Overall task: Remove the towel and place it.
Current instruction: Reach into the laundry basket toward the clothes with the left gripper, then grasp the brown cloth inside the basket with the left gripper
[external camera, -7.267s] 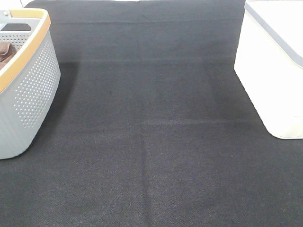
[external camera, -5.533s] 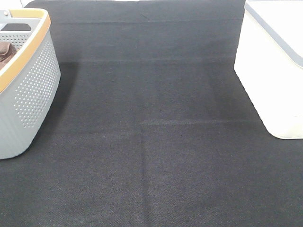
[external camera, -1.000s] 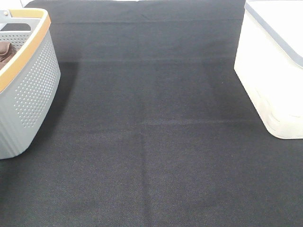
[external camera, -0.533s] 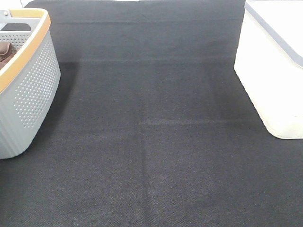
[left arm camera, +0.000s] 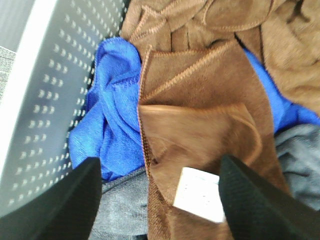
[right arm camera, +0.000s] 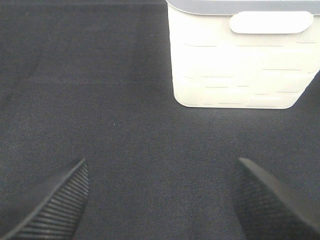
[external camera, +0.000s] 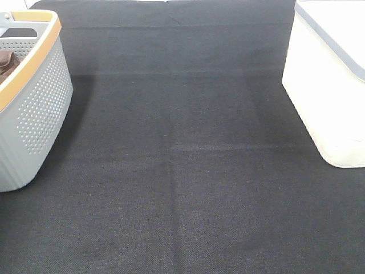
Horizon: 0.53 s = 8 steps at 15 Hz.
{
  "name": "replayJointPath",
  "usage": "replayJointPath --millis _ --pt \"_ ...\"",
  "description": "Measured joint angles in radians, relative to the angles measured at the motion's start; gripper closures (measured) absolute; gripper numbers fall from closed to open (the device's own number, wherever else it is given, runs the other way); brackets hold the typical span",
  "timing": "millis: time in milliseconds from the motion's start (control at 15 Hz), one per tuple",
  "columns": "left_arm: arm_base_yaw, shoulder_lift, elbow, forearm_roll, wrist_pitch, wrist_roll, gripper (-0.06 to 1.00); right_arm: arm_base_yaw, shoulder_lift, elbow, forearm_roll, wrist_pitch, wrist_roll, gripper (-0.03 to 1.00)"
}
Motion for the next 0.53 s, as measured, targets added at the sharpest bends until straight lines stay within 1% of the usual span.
replayJointPath --millis 133,333,400,533 --pt "0.000 0.000 -0.048 -0.038 0.012 0.000 0.30 0.000 0.000 0.000 0.000 0.000 0.000 0.22" --pt "0.000 0.005 -0.062 -0.146 0.002 0.031 0.30 0.000 0.000 0.000 0.000 0.000 0.000 0.22" --pt "0.000 0.005 -0.062 -0.146 0.002 0.031 0.30 0.000 0.000 0.000 0.000 0.000 0.000 0.22" --pt "-0.002 0.034 -0.063 -0.200 -0.002 0.051 0.30 0.000 0.000 0.000 0.000 0.000 0.000 0.22"
